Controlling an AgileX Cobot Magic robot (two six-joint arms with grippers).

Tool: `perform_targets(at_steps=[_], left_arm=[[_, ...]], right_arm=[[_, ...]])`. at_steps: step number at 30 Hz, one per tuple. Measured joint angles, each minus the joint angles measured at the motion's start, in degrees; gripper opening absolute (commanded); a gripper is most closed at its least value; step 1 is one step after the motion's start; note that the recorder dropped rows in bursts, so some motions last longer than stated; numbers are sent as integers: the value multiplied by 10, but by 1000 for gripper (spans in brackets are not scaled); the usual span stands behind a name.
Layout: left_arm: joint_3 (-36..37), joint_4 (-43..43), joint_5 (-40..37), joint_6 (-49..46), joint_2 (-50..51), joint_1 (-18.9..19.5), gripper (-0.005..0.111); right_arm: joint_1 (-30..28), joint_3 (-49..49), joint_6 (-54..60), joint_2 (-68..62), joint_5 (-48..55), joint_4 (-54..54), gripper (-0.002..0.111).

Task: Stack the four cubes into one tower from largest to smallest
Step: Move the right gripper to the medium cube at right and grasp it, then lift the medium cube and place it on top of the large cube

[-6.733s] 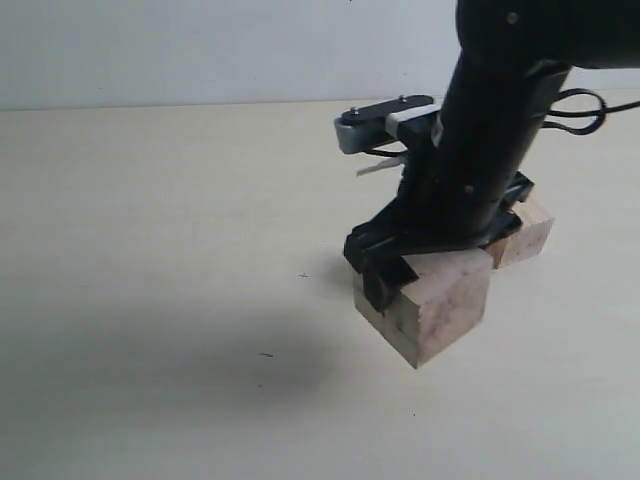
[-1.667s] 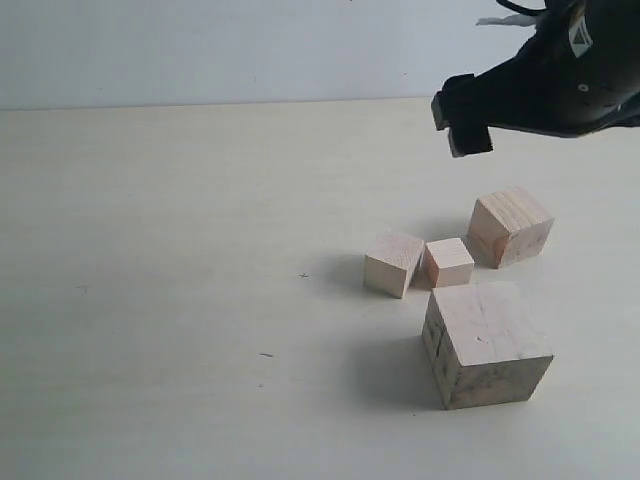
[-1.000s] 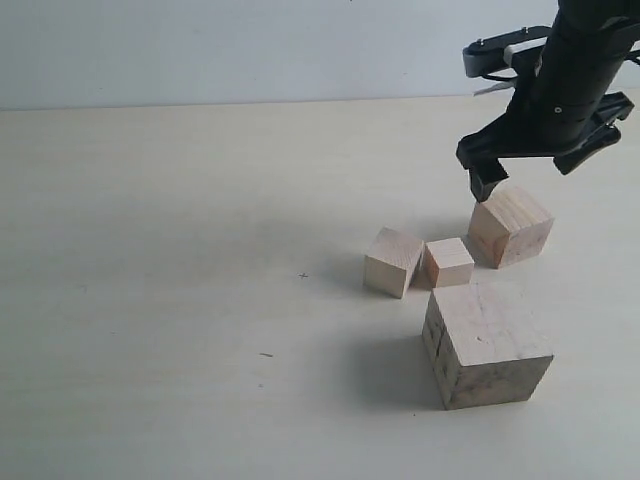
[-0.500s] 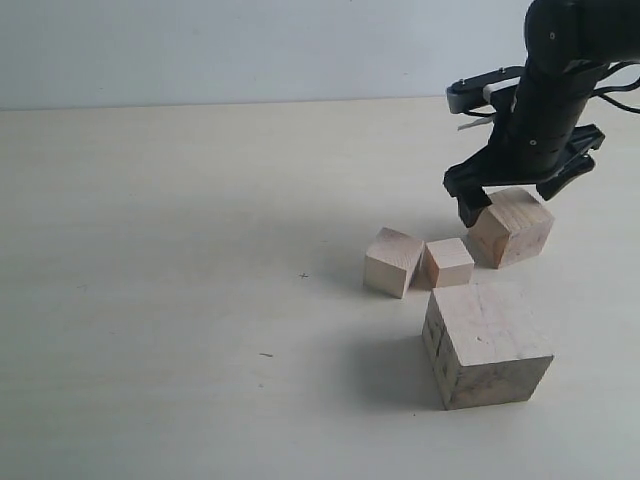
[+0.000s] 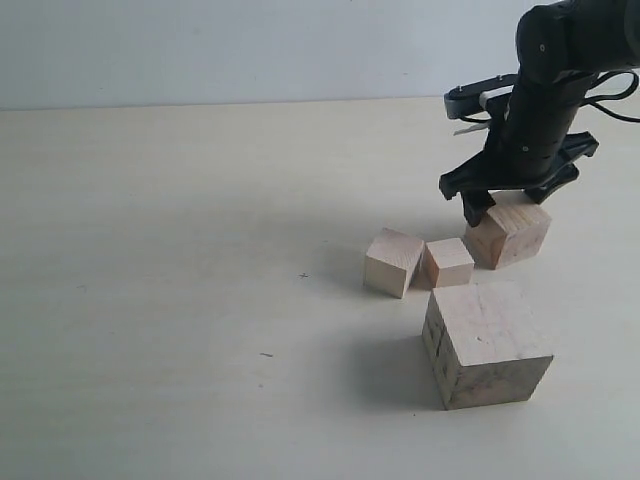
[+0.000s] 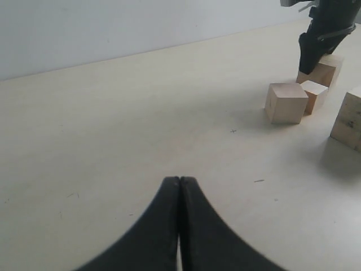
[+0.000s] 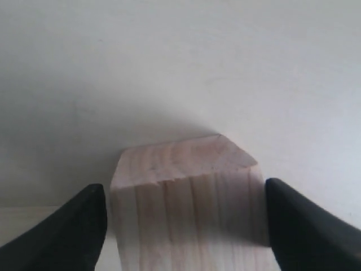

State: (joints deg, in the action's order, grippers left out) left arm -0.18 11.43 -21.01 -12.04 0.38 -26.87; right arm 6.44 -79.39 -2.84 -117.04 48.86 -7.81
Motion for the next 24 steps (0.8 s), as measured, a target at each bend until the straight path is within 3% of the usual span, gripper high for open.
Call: perform_targets(at_steps=[6,11,15,18,24], left_arm=[[0,0,0,0,0,0,0],[0,0,0,0,0,0,0],[0,0,0,0,0,0,0],[0,0,0,0,0,0,0],[0,0,0,0,0,0,0]], right_arm=[[0,0,-13,-7,0,0,63],[0,-1,-31,-10,11,0,19],[-1,-1,-45,10,32,0,1],[-1,-1,-61,83,51,0,0],[-1,-1,-68,217,199,68,0]])
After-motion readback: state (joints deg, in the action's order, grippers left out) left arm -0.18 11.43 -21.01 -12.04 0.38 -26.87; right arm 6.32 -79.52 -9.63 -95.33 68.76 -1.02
